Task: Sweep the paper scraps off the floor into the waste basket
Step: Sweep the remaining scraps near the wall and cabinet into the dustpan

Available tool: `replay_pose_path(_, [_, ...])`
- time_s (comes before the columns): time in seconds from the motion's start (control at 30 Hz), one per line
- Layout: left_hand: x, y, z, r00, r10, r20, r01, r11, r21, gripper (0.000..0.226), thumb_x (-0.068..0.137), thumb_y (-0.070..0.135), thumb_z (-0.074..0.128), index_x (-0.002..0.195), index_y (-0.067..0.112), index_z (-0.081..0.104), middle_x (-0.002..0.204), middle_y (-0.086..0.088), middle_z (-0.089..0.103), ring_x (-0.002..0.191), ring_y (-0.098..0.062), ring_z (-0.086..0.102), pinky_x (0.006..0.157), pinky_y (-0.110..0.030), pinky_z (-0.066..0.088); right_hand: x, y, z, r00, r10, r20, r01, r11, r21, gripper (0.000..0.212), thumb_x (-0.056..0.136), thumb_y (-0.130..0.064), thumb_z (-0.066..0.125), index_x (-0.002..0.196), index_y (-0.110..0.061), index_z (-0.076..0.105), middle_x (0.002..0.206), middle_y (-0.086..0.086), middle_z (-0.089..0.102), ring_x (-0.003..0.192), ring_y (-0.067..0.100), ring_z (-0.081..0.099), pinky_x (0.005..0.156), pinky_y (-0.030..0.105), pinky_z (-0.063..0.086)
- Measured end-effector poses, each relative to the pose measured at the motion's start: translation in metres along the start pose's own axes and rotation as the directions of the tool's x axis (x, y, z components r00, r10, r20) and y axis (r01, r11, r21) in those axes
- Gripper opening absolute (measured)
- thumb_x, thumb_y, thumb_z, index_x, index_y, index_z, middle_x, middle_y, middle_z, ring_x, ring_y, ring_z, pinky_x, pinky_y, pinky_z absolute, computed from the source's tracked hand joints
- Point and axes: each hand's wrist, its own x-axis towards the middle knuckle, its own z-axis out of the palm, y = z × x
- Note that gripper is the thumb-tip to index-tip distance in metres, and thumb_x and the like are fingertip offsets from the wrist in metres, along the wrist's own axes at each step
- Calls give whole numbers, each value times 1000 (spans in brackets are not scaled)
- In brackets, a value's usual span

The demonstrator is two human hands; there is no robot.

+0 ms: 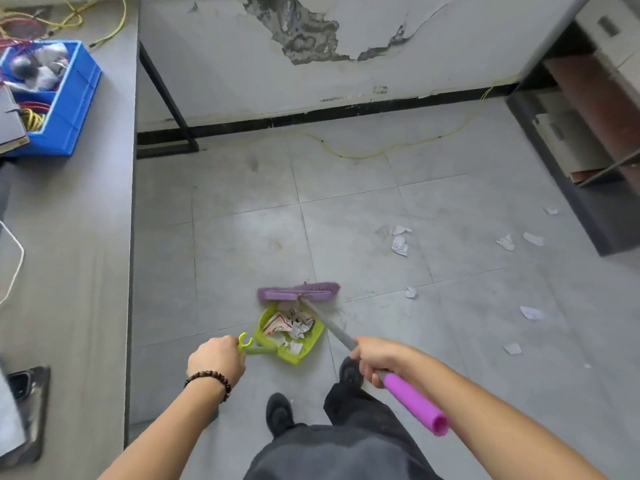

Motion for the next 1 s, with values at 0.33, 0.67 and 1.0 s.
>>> replay_pose_path(0.33, [-8, -16, 0, 997, 59, 46, -59, 998, -13, 20, 88, 23, 50, 99, 21, 66, 98, -2, 70, 94, -26, 66, 67, -29, 45, -62, 21, -6, 1000, -9, 0, 8, 899, 438, 17, 101, -21, 44, 116, -28, 45, 46, -7, 35, 29, 0, 32, 26, 11, 26])
replay_pose_path(0.67, [16, 32, -40, 970, 242, -28, -242, 970, 23, 20, 88, 31, 52, 98, 22, 66, 93, 1, 69, 90, -25, 66, 66, -27, 47, -43, 48, -22, 935, -127, -331, 280, 838, 468, 22, 95, -4, 40, 101, -23, 50, 45, -3, 36, 28, 4, 30, 33, 10, 25])
replay_pose_path(1.0, [78, 164, -97, 954, 286, -91, -283, 958, 40, 32, 94, 53, 41, 81, 29, 57, 70, 7, 62, 69, -23, 62, 55, -24, 43, 31, 22, -203, 782, -181, -597, 383, 895, 230, 27, 92, -20, 40, 114, -15, 55, 80, 13, 55, 42, 18, 49, 40, 23, 44])
